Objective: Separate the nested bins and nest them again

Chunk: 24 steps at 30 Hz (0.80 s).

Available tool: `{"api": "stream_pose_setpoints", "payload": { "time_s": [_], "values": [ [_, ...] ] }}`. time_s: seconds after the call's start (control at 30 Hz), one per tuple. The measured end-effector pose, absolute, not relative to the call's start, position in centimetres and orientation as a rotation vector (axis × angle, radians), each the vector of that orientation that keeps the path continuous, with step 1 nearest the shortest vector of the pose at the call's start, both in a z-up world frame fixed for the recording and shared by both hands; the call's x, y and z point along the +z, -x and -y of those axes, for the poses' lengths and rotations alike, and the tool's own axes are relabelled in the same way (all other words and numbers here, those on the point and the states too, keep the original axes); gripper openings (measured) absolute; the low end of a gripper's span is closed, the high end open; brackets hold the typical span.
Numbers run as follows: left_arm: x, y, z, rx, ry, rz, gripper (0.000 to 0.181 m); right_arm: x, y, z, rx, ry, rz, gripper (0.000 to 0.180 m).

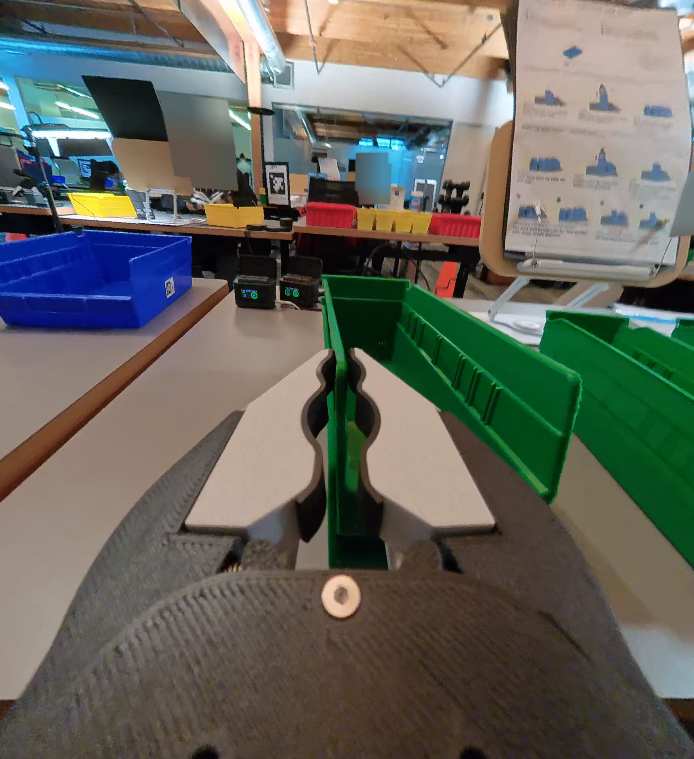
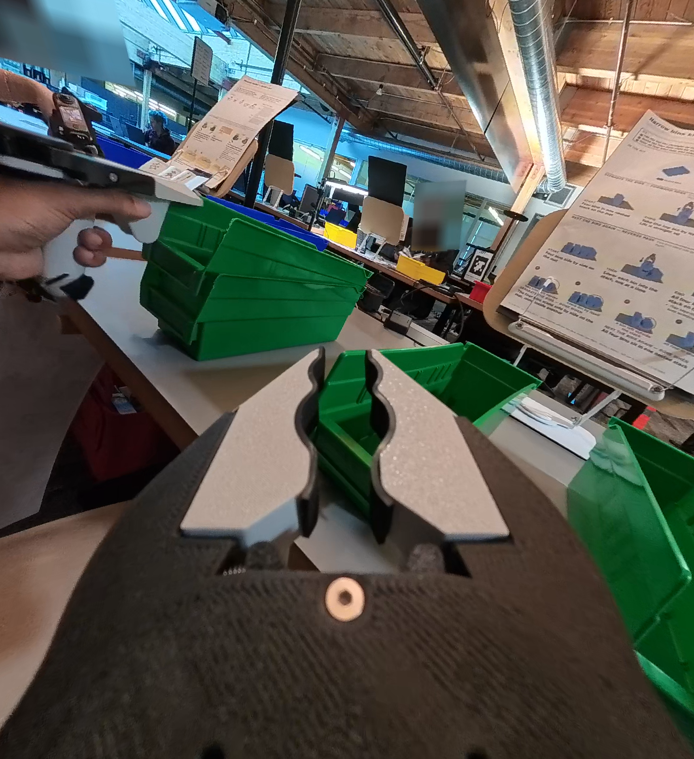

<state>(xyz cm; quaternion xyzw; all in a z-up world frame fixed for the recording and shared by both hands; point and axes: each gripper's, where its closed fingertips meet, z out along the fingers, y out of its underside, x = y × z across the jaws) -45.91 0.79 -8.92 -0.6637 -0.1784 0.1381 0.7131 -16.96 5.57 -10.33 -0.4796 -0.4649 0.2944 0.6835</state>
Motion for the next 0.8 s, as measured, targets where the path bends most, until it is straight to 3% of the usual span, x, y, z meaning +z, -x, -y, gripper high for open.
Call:
{"api": "stream_pose_setpoints", "payload": {
  "time_s": [0.03, 0.23, 0.4, 0.67, 0.8],
  "values": [
    [-9.0, 45.9, -0.9, 0.311, 1.498, 0.381, 0.005, -10.3, 17.0, -5.6, 0.660, 1.075, 1.043, 0.018],
    [-10.5, 45.6, -1.9, 0.245, 1.703, 0.347, 0.022, -10.5, 17.0, -5.5, 0.665, 1.077, 1.049, 0.018],
    [-10.5, 45.8, -1.8, 0.248, 1.713, 0.352, 0.013, -10.6, 17.1, -5.5, 0.666, 1.080, 1.056, 0.018],
    [-10.0, 45.9, -1.7, 0.248, 1.749, 0.339, 0.018, -10.8, 17.3, -5.2, 0.671, 1.080, 1.065, 0.018],
    [-10.5, 46.4, -1.6, 0.242, 1.784, 0.368, 0.002, -10.8, 17.3, -5.1, 0.672, 1.078, 1.069, 0.017]
  ]
}}
